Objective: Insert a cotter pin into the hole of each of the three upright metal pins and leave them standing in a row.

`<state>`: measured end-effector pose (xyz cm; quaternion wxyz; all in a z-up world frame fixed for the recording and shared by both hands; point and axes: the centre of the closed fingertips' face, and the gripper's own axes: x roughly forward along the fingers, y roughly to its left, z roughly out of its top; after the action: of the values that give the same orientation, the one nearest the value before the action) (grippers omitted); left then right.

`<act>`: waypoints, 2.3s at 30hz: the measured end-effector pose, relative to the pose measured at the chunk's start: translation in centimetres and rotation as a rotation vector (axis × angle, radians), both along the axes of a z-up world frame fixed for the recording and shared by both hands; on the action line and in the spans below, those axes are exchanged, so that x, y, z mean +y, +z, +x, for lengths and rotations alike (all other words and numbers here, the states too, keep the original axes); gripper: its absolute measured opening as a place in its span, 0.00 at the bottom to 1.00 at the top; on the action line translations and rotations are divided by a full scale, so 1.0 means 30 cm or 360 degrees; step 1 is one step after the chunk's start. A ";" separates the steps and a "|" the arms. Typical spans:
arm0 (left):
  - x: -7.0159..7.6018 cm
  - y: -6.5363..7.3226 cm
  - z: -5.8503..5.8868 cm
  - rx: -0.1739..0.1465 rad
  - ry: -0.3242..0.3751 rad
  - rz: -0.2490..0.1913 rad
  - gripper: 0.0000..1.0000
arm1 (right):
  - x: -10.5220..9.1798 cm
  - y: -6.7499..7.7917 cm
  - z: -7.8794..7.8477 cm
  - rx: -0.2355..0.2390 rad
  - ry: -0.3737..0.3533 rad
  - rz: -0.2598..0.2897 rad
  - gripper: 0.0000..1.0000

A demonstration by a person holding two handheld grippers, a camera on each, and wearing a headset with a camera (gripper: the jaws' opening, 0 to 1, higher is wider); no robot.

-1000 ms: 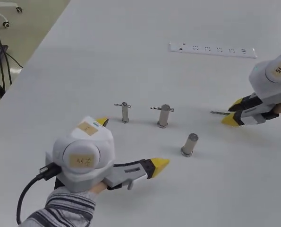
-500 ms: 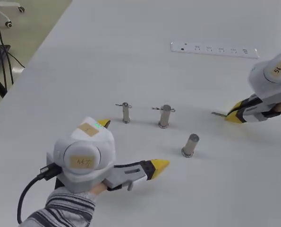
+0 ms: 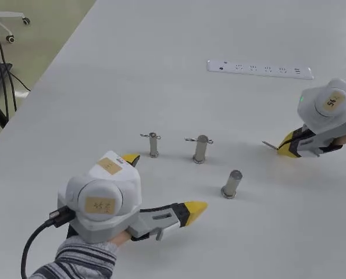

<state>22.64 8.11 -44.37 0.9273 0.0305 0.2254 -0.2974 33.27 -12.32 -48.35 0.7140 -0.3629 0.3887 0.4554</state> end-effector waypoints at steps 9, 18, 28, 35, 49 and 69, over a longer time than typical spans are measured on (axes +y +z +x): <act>-0.037 0.033 -0.007 0.0001 -0.0054 -0.0019 0.79 | 0.041 0.073 -0.063 -0.0106 0.0086 0.0058 0.00; -0.080 0.064 -0.018 0.0001 -0.0117 -0.0042 0.72 | 0.133 0.140 -0.163 -0.0219 0.0282 0.0109 0.00; -0.143 0.105 -0.036 0.0040 -0.0211 -0.0104 0.55 | 0.254 0.225 -0.278 -0.0342 0.0516 0.0164 0.00; -0.177 0.134 -0.041 0.0117 -0.0226 -0.0237 0.42 | 0.315 0.239 -0.343 -0.0409 0.0677 0.0156 0.00; -0.240 0.169 -0.084 0.0243 -0.0284 -0.0501 0.19 | 0.371 0.266 -0.432 -0.0448 0.0806 0.0222 0.00; -0.264 0.176 -0.122 0.0295 -0.0338 -0.0618 0.00 | 0.393 0.270 -0.482 -0.0442 0.0827 0.0244 0.00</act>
<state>19.00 0.21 -39.09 0.8546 -0.1523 0.2438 -0.4324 18.82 -0.54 -40.25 0.6453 -0.4541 0.1461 0.5967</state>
